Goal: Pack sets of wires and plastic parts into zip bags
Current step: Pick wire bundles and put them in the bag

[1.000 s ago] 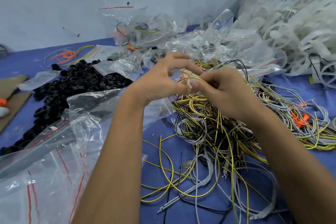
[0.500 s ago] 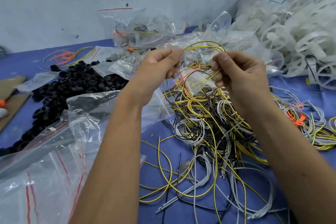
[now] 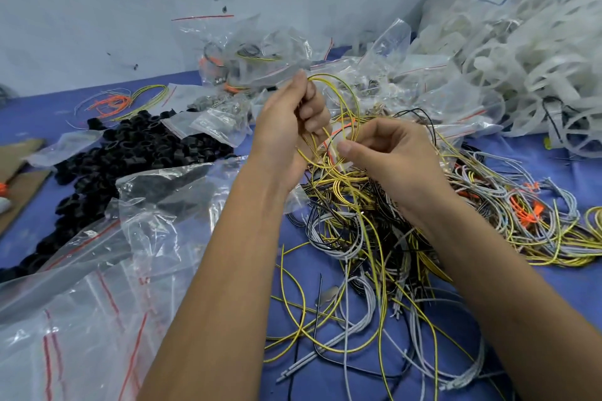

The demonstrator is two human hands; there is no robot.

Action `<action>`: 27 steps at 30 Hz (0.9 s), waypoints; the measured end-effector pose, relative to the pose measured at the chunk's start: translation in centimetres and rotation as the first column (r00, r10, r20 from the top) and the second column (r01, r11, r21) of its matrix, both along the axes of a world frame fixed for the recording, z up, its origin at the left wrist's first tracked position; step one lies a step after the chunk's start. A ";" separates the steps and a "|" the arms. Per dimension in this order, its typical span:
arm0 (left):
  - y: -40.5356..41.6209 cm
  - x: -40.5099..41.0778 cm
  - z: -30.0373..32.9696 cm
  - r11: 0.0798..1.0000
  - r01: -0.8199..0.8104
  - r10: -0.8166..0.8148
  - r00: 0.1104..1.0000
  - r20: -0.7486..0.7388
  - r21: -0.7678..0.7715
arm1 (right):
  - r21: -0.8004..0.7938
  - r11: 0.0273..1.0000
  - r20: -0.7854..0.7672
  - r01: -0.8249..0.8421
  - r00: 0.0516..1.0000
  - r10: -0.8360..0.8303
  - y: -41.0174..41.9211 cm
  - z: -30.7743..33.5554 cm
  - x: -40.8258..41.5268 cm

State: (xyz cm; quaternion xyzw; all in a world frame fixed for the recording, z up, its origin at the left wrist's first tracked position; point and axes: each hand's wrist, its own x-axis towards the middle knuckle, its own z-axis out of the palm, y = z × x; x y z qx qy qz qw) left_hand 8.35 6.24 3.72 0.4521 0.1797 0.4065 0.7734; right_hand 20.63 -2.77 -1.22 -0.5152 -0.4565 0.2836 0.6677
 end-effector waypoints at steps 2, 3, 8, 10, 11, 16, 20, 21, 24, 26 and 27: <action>0.0 -0.4 0.1 0.994 0.096 -0.093 0.994 0.060 -0.054 | 0.010 0.998 -0.007 -0.063 0.998 0.063 -0.1 0.1 0.0; -0.1 -0.4 0.2 0.986 0.140 -0.131 0.986 0.105 -0.087 | 0.016 0.994 -0.040 -0.108 0.993 0.108 -0.2 0.2 0.1; -0.5 -0.2 0.3 0.978 0.167 -0.147 0.977 0.156 -0.124 | -0.052 0.967 -0.174 -0.251 0.955 0.239 -0.4 0.3 -0.1; -0.5 0.1 0.3 0.995 0.092 -0.090 0.995 0.046 -0.047 | -0.052 0.964 -0.203 -0.261 0.948 0.246 -0.5 0.4 -0.2; -0.5 0.2 0.2 0.999 0.029 -0.027 0.999 -0.046 0.040 | -0.056 0.965 -0.216 -0.255 0.947 0.238 -0.5 0.5 -0.2; 0.6 -1.2 0.1 0.903 0.034 0.146 0.913 -0.380 0.427 | 0.047 0.975 -0.294 -0.216 0.930 0.220 -0.6 1.0 -0.2; 1.4 -3.5 0.9 0.877 0.148 0.064 0.907 -0.416 0.458 | 0.119 0.979 -0.299 -0.167 0.934 0.196 -0.6 1.1 -0.1; 1.5 -3.8 1.2 0.860 0.138 0.110 0.890 -0.443 0.491 | 0.107 0.983 -0.264 -0.147 0.949 0.171 -0.5 1.0 0.0; 1.7 -4.2 1.8 0.790 0.073 0.298 0.822 -0.485 0.609 | 0.063 0.996 0.107 0.067 0.992 -0.073 -0.4 0.5 0.3; 2.0 -4.3 1.9 0.710 -0.047 0.470 0.775 -0.423 0.703 | 0.118 0.956 0.354 0.269 0.888 -0.294 -0.2 0.3 0.7; 2.2 -4.3 2.0 0.646 -0.116 0.571 0.730 -0.376 0.755 | 0.166 0.928 0.385 0.332 0.845 -0.371 -0.3 0.4 0.9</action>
